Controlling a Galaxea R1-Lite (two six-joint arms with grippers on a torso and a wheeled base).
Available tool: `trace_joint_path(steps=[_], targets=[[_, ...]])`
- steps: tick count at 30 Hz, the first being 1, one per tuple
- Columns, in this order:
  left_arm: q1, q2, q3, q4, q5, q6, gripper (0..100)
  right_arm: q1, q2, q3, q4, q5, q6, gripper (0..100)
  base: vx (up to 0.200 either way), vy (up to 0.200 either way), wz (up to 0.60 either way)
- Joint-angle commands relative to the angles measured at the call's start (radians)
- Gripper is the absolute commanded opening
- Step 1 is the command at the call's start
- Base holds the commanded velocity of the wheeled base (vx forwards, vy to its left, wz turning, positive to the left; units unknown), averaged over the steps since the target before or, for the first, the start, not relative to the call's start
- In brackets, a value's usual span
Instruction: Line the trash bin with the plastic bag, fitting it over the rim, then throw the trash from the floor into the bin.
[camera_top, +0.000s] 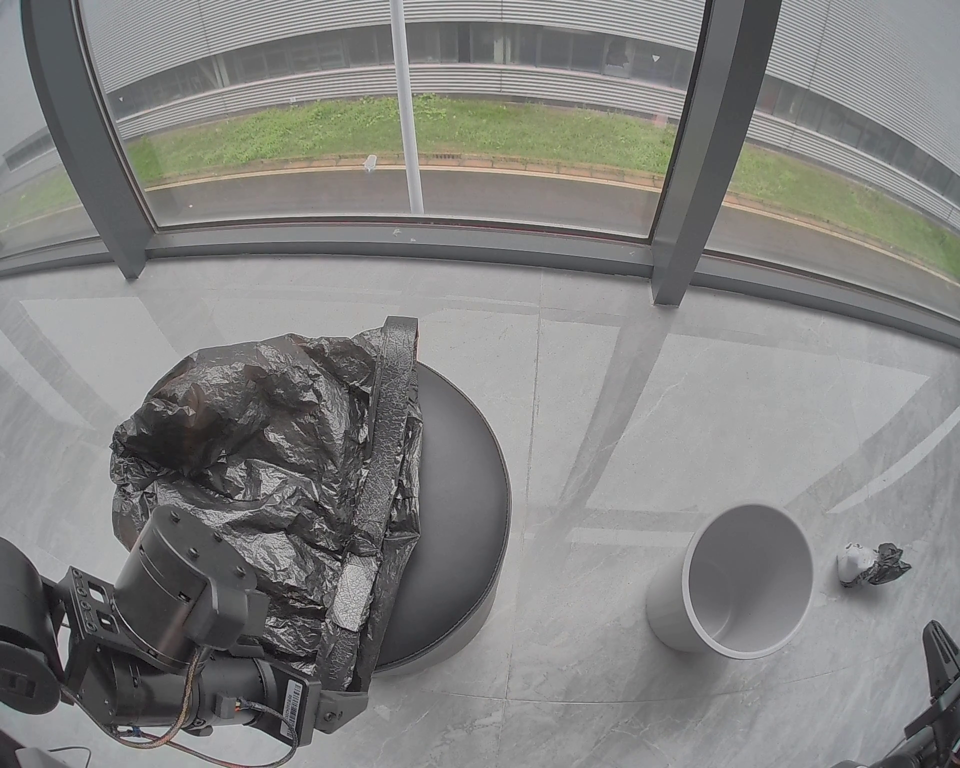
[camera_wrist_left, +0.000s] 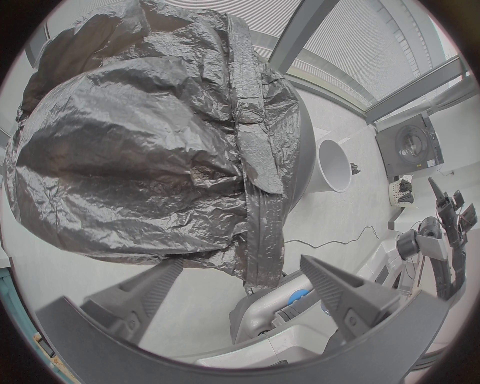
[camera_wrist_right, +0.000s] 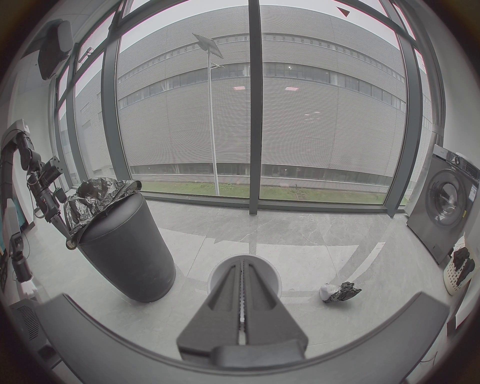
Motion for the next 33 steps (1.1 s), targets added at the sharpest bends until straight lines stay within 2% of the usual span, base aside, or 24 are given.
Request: trace_joint_path(steps=[1,17,20,21,25,33], targets=[[0.002,0.011,0.0,0.0,0.003,-0.001,0,0.0,-0.013,0.018,0.0,0.0,0.0,0,0.0,0.0,0.0],[0.028,-0.025,0.008,0.005,0.009,0.005,0,0.0,-0.013,0.018,0.0,0.0,0.0,0,0.0,0.0,0.0],[0.04,-0.058,0.011,0.026,0.032,0.007,0,0.0,-0.013,0.018,0.0,0.0,0.0,0,0.0,0.0,0.0],[0.045,-0.09,0.025,0.072,0.055,0.008,0,0.0,-0.013,0.016,0.0,0.0,0.0,0,0.0,0.0,0.0],[0.055,-0.148,0.053,0.135,0.058,0.008,0,0.0,-0.013,0.018,0.0,0.001,0.0,0,0.0,0.0,0.0],[0.088,-0.154,0.072,0.109,0.06,0.01,0,0.0,-0.013,0.018,0.0,0.001,0.0,0,0.0,0.0,0.0]])
